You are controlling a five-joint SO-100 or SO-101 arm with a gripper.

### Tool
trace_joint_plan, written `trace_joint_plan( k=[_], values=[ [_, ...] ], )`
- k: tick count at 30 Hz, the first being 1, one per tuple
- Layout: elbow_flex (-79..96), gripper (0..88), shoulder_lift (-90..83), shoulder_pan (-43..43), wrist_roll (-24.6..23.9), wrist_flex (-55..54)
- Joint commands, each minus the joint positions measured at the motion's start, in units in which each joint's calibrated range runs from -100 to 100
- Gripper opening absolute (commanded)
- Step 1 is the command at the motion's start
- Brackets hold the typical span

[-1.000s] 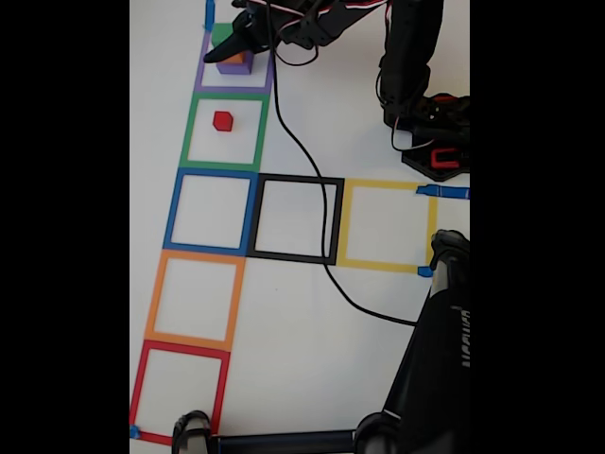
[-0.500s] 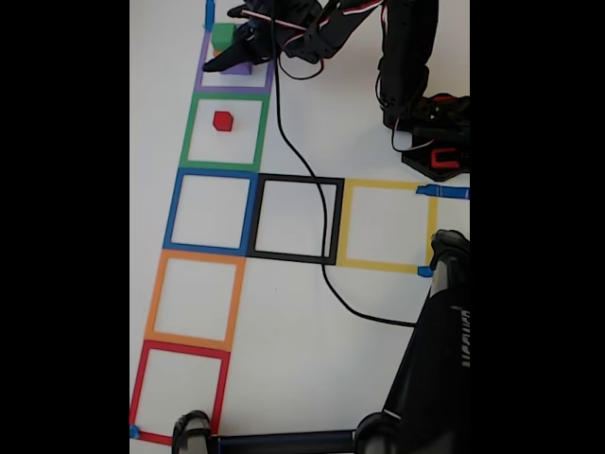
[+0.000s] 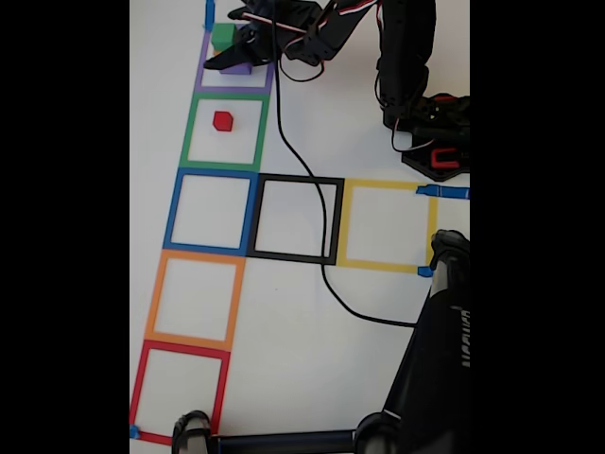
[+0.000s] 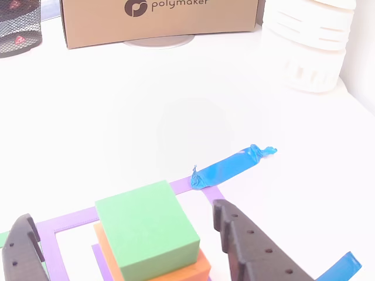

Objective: Tower of hanoi

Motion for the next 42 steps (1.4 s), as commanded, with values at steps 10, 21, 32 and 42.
trace_joint_plan(
  k=[10, 21, 32, 42],
  values=[
    [-1.17, 27.3, 1.35, -1.07, 0.0, -1.49],
    [-1.17, 22.5, 1.35, -2.02, 0.0, -1.9],
    [-1.08, 15.4, 1.43, -2.5, 0.0, -2.22],
    [-0.44, 9.7, 1.59, -2.79, 0.0, -2.22]
  ],
)
